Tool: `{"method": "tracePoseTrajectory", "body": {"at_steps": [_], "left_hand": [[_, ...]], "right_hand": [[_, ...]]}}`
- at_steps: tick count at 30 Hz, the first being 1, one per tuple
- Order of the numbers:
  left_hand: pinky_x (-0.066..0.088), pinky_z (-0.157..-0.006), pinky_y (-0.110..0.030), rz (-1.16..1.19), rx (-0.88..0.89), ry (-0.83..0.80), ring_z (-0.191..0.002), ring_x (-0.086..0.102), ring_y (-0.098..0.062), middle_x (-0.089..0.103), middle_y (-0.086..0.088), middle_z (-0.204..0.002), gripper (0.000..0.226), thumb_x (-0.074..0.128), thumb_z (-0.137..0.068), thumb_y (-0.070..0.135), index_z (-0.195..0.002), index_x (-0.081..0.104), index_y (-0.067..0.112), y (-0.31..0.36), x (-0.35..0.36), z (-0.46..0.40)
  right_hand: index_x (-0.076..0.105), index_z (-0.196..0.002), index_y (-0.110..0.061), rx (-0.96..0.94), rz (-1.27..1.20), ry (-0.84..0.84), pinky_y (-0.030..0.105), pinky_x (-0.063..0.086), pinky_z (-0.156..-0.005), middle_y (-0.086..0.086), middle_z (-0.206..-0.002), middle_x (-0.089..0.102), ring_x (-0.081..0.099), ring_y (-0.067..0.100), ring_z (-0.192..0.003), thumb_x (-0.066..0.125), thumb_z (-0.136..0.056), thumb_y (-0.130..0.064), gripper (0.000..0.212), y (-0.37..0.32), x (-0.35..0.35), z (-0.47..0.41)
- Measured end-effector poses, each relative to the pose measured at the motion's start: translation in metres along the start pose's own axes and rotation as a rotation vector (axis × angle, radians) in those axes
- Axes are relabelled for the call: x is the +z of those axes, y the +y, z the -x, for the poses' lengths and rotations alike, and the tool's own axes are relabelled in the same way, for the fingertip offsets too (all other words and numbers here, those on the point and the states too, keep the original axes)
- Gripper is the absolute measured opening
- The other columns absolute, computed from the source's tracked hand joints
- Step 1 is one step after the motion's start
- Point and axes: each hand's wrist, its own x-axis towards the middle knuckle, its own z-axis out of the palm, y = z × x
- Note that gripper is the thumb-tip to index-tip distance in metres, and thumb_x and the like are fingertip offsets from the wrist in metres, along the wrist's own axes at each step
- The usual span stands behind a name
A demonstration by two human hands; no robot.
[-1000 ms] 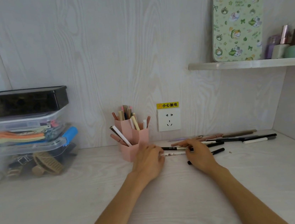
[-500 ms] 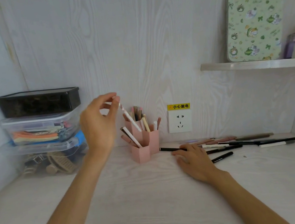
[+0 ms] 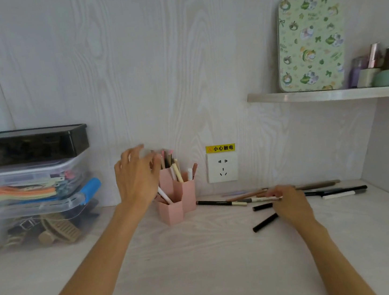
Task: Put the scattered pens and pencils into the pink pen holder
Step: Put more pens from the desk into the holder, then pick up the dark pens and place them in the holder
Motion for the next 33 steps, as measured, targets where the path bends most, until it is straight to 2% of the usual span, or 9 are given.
{"method": "tracePoseTrajectory", "body": {"at_steps": [2, 4, 6, 9, 11, 19, 23, 28, 33], "left_hand": [[0.041, -0.093, -0.041, 0.052, 0.141, 0.164, -0.117, 0.048, -0.027, 0.058, -0.005, -0.125, 0.026, 0.052, -0.093, 0.026, -0.114, 0.063, 0.016, 0.020, 0.002, 0.014], [0.044, -0.083, -0.034, 0.156, 0.359, 0.135, -0.102, 0.056, -0.022, 0.065, 0.001, -0.107, 0.017, 0.055, -0.090, 0.021, -0.103, 0.065, 0.019, 0.045, 0.009, 0.033], [0.045, -0.078, -0.030, 0.164, 0.486, -0.176, -0.102, 0.058, -0.019, 0.066, 0.001, -0.110, 0.026, 0.052, -0.091, 0.012, -0.113, 0.062, 0.020, 0.068, 0.024, 0.053], [0.043, -0.087, -0.036, -0.123, 0.414, -0.593, -0.121, 0.047, -0.026, 0.048, -0.009, -0.136, 0.050, 0.049, -0.090, 0.004, -0.137, 0.036, 0.010, 0.085, 0.054, 0.075], [0.043, -0.088, -0.039, -0.287, 0.352, -0.684, -0.121, 0.047, -0.029, 0.045, -0.012, -0.135, 0.045, 0.048, -0.090, 0.005, -0.134, 0.037, 0.005, 0.089, 0.062, 0.083], [0.040, -0.086, -0.033, -0.113, 0.333, -0.412, -0.117, 0.048, -0.021, 0.054, -0.002, -0.127, 0.040, 0.043, -0.092, 0.011, -0.131, 0.045, 0.017, 0.078, 0.060, 0.079], [0.036, -0.096, -0.034, -0.303, 0.306, -0.607, -0.121, 0.045, -0.024, 0.053, -0.006, -0.130, 0.036, 0.039, -0.092, 0.010, -0.127, 0.047, 0.011, 0.074, 0.064, 0.079], [0.042, -0.076, -0.032, -0.242, 0.349, -0.534, -0.107, 0.053, -0.025, 0.057, -0.006, -0.116, 0.035, 0.040, -0.093, 0.005, -0.124, 0.052, 0.015, 0.063, 0.054, 0.093], [0.044, -0.071, -0.033, -0.147, 0.237, -0.473, -0.099, 0.057, -0.023, 0.062, -0.001, -0.108, 0.029, 0.045, -0.094, 0.015, -0.117, 0.059, 0.023, 0.027, 0.025, 0.101]], "right_hand": [[0.063, -0.114, -0.024, 0.021, 0.106, -0.161, 0.039, 0.039, -0.104, 0.007, -0.130, 0.052, 0.038, 0.030, -0.127, 0.049, -0.079, 0.003, 0.046, 0.006, 0.001, 0.001], [0.058, -0.119, -0.024, 0.006, 0.088, -0.194, 0.040, 0.035, -0.107, 0.007, -0.135, 0.047, 0.034, 0.030, -0.129, 0.048, -0.080, 0.003, 0.048, 0.003, 0.005, 0.003], [0.056, -0.122, -0.020, -0.042, 0.019, -0.206, 0.039, 0.037, -0.107, 0.011, -0.134, 0.049, 0.039, 0.029, -0.128, 0.049, -0.080, 0.004, 0.049, -0.001, 0.008, 0.007], [0.050, -0.128, -0.019, -0.188, -0.006, -0.247, 0.032, 0.040, -0.102, 0.007, -0.133, 0.052, 0.047, 0.025, -0.123, 0.047, -0.079, 0.007, 0.056, -0.002, 0.012, 0.014], [0.047, -0.130, -0.020, -0.217, -0.087, -0.247, 0.030, 0.040, -0.097, 0.003, -0.133, 0.049, 0.050, 0.022, -0.116, 0.048, -0.078, 0.008, 0.060, -0.003, 0.013, 0.016], [0.064, -0.100, -0.021, -0.183, 0.049, -0.094, 0.034, 0.041, -0.094, 0.002, -0.115, 0.060, 0.051, 0.023, -0.114, 0.062, -0.079, -0.014, 0.022, -0.004, 0.016, 0.016], [0.062, -0.102, -0.021, -0.126, 0.064, -0.040, 0.036, 0.038, -0.096, 0.001, -0.115, 0.061, 0.049, 0.023, -0.117, 0.064, -0.078, -0.021, 0.024, -0.003, 0.016, 0.017], [0.066, -0.100, -0.026, -0.031, 0.139, -0.043, 0.039, 0.031, -0.100, 0.001, -0.118, 0.059, 0.038, 0.025, -0.123, 0.066, -0.079, -0.038, 0.024, 0.003, 0.012, 0.012], [0.061, -0.070, -0.034, -0.225, -0.016, -0.156, 0.033, 0.038, -0.086, -0.007, -0.092, 0.065, 0.048, 0.010, -0.095, 0.070, -0.077, -0.043, 0.014, -0.008, 0.018, 0.018]]}}
